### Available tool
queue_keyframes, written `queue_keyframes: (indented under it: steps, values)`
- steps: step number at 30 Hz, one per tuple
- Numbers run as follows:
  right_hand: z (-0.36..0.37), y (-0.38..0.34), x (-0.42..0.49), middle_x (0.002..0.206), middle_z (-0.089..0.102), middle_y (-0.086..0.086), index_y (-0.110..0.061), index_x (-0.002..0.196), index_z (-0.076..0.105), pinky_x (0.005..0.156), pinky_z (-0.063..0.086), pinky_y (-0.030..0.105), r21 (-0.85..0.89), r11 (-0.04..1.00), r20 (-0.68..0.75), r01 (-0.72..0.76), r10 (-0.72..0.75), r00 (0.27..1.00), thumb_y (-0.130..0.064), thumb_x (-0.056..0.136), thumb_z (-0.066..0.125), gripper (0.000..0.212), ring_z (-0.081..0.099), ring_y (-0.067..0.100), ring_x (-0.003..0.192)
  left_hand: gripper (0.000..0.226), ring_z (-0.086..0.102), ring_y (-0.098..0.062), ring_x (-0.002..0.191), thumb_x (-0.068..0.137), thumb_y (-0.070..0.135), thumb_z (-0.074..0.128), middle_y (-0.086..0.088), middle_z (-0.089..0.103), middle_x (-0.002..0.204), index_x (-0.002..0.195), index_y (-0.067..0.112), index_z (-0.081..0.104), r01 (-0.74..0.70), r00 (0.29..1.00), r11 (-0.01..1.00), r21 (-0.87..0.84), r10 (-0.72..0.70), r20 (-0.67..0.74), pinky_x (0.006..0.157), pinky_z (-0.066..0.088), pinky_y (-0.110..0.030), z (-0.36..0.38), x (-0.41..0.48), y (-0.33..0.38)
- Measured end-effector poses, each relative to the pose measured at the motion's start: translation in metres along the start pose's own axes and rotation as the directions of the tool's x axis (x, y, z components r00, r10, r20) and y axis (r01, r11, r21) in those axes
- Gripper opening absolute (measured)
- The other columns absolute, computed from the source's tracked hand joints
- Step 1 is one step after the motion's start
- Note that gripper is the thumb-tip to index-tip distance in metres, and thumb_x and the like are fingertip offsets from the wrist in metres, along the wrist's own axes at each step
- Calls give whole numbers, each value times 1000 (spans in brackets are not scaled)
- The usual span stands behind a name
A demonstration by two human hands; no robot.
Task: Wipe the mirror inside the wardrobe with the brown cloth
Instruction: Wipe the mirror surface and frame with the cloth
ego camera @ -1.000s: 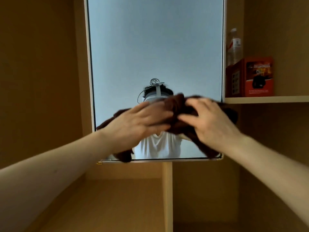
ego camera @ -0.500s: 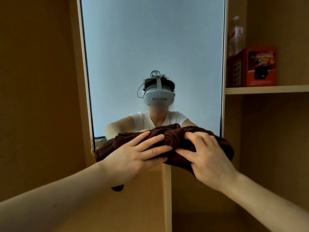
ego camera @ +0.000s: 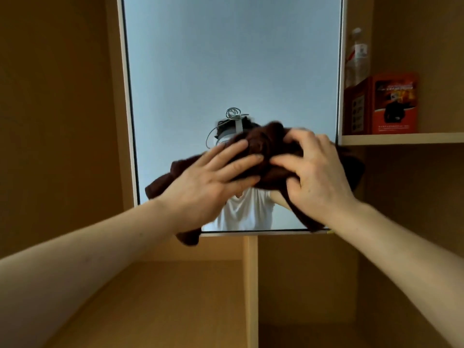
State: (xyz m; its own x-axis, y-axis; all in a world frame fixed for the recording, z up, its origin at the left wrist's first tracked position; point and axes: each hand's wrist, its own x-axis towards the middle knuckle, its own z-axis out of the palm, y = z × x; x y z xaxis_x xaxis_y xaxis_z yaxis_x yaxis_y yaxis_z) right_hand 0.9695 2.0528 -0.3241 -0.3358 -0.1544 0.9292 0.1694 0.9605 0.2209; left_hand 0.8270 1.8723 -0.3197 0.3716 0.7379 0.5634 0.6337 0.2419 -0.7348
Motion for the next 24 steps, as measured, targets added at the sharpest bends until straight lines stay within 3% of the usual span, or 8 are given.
queue_keyframes:
  steps: [6, 10, 13, 16, 19, 21, 24]
  values:
    - [12, -17, -93, 120, 53, 8, -26, 107, 70, 94, 43, 47, 67, 987, 264, 143, -156, 952, -20, 78, 48, 37, 46, 29, 112, 52, 11, -29, 147, 90, 17, 46, 2, 28, 155, 141, 27, 45, -212, 957, 975, -69, 221, 186, 116, 12, -50, 23, -64, 49]
    - [5, -6, -81, 115, 55, 5, -29, 108, 69, 88, 44, 40, 84, 958, 344, 276, -288, 894, -24, 77, 50, 37, 48, 26, 106, 59, 10, -26, 147, 87, 14, 45, 3, 27, 156, 142, 33, 41, -319, 916, 947, -48, 321, 240, 115, 13, -49, 14, -54, 33]
    - [-3, 8, -37, 111, 57, 12, -23, 102, 72, 83, 44, 45, 43, 958, 258, 285, -286, 923, -22, 71, 50, 38, 51, 33, 98, 56, 20, -27, 145, 85, 13, 41, 2, 34, 153, 139, 30, 48, -251, 953, 968, -3, 247, 177, 115, 19, -48, 1, -29, 1]
    - [-5, 10, -3, 110, 57, 14, -18, 98, 72, 82, 42, 46, 7, 985, 98, 170, -170, 981, -17, 72, 50, 35, 49, 35, 97, 57, 22, -28, 144, 83, 17, 32, -1, 38, 151, 135, 26, 53, -115, 983, 993, 3, 114, 147, 116, 18, -41, -9, -11, -14]
    - [8, -5, -9, 112, 55, 13, -16, 94, 70, 86, 40, 48, 1, 1000, -10, 25, -25, 1000, -12, 70, 51, 31, 46, 34, 102, 55, 17, -28, 145, 83, 19, 33, -3, 35, 152, 135, 24, 52, -66, 988, 998, -24, 69, 140, 116, 17, -43, -8, -11, -7]
    - [19, -19, -32, 114, 53, 12, -15, 91, 68, 89, 37, 46, 0, 1000, 5, -10, 10, 1000, -14, 68, 48, 30, 44, 33, 106, 54, 19, -29, 144, 83, 18, 36, -2, 37, 151, 134, 24, 54, -86, 984, 996, -35, 91, 152, 117, 13, -44, 0, -28, 5]
    - [31, -36, -72, 114, 51, 9, -18, 88, 67, 90, 36, 43, 48, 995, 113, 83, -88, 990, -17, 69, 49, 27, 44, 30, 107, 54, 17, -31, 145, 84, 18, 43, 1, 35, 152, 137, 27, 50, -172, 959, 982, -79, 185, 214, 116, 13, -50, 12, -68, 30]
